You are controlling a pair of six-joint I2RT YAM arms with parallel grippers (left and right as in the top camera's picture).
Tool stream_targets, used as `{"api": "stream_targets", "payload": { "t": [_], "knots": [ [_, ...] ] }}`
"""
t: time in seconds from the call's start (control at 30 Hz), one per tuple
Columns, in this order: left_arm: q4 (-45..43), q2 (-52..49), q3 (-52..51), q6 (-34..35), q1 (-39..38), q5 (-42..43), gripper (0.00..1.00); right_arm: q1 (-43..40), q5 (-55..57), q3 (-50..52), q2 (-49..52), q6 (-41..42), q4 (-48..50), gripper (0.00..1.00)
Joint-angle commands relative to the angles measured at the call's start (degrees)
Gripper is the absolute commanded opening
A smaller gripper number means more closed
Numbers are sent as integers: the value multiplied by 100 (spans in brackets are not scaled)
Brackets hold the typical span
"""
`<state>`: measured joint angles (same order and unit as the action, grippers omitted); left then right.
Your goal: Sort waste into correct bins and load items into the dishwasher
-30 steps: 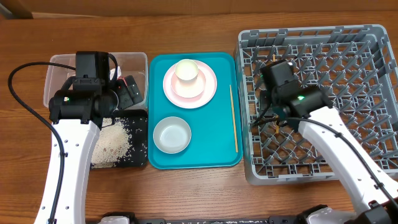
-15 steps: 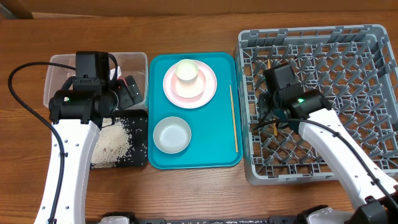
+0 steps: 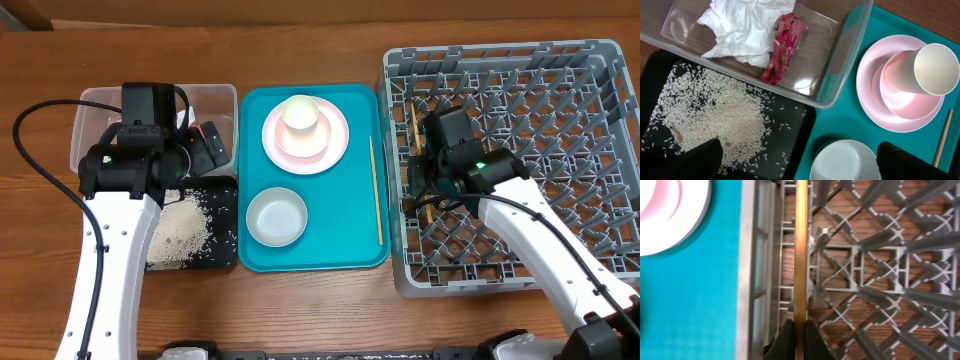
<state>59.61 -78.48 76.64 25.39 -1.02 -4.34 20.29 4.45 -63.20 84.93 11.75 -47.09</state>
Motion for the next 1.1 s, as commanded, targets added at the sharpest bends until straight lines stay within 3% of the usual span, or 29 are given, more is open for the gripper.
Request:
{"api": "stream_targets", "payload": {
  "t": [0.0,0.1,0.17,0.27,0.63,0.87,1.07],
  "knots": [
    [-7,7,83,-7,24,-13,100,-15,-179,26,7,-17,50,4],
    [-7,7,83,-7,24,-13,100,-15,-181,26,7,2,46,5],
    [-7,7,83,-7,24,-13,100,-15,-179,26,7,2,37,23],
    [-7,7,83,-7,24,-13,100,-15,-179,26,7,2,33,32],
    [-7,7,83,-7,24,-13,100,-15,-444,26,7,26,-7,34],
    [-7,7,83,-7,24,-13,100,2,-2017,22,-7,1683,164,25],
    [-7,7,83,-7,24,-13,100,562,-2754,22,-4,2133,1008,25]
  ]
}}
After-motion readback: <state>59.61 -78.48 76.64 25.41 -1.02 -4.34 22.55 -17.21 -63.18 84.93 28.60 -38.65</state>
